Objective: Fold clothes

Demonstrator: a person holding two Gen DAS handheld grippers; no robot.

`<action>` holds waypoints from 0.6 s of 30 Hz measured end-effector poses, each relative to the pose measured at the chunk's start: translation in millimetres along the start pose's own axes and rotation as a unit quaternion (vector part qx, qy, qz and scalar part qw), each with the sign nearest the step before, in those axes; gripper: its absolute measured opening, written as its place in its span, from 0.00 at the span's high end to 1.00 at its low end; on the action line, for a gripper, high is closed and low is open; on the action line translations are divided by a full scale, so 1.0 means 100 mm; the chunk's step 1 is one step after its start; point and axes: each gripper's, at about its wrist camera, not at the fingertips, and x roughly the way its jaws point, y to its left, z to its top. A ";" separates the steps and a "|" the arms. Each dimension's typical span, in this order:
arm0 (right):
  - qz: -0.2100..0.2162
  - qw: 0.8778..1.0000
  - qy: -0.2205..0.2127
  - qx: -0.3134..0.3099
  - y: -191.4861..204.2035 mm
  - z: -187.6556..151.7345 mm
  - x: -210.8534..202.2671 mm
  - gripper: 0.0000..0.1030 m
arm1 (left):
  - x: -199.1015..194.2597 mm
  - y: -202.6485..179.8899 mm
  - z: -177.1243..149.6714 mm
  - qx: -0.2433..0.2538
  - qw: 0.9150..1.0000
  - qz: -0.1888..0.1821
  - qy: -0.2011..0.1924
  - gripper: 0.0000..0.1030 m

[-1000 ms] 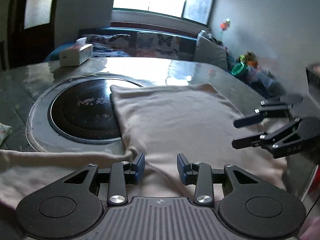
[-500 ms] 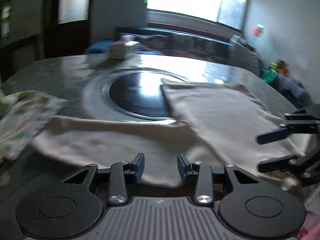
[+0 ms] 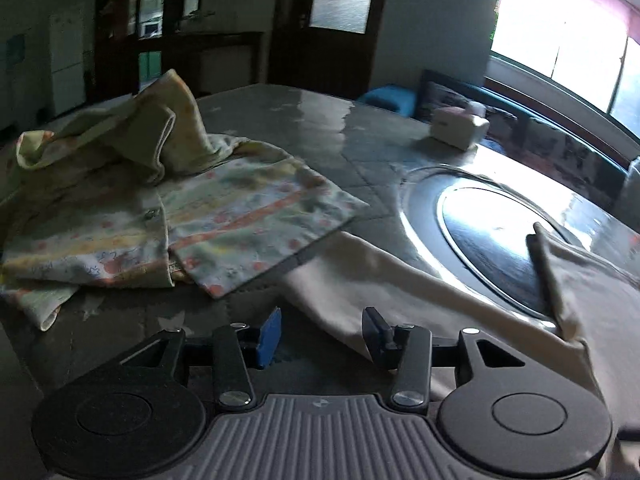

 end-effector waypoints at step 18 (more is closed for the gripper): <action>-0.006 0.999 -0.009 0.041 -0.13 -0.04 -0.09 0.57 | -0.12 0.05 0.41 -0.031 0.998 -0.026 -0.057 0.96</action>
